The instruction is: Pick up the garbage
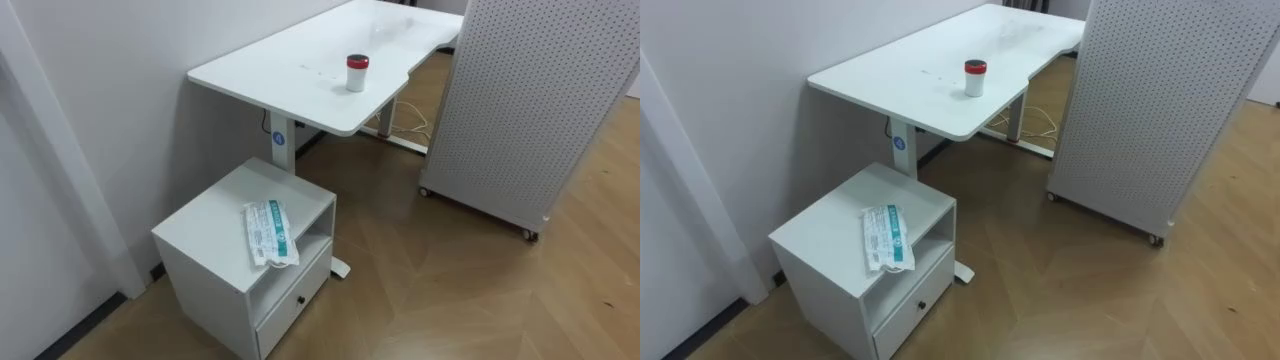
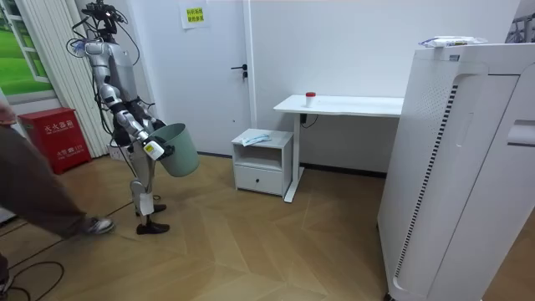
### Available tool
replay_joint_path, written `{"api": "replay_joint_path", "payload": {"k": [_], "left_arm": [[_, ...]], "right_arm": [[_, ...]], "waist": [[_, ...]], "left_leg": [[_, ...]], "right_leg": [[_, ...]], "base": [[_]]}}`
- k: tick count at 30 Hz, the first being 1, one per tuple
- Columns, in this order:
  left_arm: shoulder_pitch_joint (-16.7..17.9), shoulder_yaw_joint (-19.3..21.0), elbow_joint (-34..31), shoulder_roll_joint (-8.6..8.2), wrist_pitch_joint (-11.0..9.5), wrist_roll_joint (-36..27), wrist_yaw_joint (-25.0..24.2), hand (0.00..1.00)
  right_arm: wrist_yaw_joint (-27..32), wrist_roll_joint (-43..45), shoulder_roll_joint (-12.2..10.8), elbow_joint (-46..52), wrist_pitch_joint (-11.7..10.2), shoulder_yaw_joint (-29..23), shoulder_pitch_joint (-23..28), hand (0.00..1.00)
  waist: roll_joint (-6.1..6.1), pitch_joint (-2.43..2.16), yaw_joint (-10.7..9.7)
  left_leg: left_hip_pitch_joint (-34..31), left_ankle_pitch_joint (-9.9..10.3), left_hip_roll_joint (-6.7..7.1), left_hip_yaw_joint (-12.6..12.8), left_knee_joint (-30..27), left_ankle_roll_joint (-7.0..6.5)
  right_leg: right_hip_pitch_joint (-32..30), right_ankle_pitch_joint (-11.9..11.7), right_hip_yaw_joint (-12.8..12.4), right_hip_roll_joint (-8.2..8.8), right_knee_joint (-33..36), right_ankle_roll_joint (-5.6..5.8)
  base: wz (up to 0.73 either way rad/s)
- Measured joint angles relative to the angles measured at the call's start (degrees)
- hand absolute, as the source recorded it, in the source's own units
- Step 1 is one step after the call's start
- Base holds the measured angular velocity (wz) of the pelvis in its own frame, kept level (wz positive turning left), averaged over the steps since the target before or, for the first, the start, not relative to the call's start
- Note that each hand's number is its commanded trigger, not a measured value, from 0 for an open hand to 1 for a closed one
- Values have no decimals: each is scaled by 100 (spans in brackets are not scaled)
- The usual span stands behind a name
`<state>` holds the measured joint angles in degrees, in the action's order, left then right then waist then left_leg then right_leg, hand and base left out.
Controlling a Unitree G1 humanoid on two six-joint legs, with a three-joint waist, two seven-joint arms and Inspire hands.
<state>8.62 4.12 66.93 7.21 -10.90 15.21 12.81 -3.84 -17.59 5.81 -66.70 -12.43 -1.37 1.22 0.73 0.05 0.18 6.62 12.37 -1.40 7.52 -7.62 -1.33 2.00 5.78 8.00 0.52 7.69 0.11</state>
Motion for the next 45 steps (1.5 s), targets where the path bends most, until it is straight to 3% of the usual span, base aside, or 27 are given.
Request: {"api": "replay_joint_path", "payload": {"k": [30,38,42,45], "left_arm": [[124,16,1,14,4,22,267,0],[307,19,-1,27,5,9,275,0],[274,26,8,33,6,13,280,0],[213,25,113,54,6,12,282,0]], "right_arm": [[434,-5,1,38,2,6,46,100],[333,-6,1,26,-4,0,22,100],[299,-9,0,23,-3,-2,12,100],[299,-9,0,36,4,-5,16,100]], "waist": [[-51,12,6],[-1,10,5],[69,-16,4],[114,2,-2]], "left_leg": [[89,17,-1,-14,-3,7],[66,18,0,-24,-15,6],[-14,18,-7,-56,-65,6],[-118,74,-60,-149,-233,14]], "right_leg": [[97,4,70,1,-3,6],[75,6,68,2,-4,6],[13,16,104,10,26,0],[-8,38,194,10,73,-18]], "base": [[0],[0],[4],[9]]}}
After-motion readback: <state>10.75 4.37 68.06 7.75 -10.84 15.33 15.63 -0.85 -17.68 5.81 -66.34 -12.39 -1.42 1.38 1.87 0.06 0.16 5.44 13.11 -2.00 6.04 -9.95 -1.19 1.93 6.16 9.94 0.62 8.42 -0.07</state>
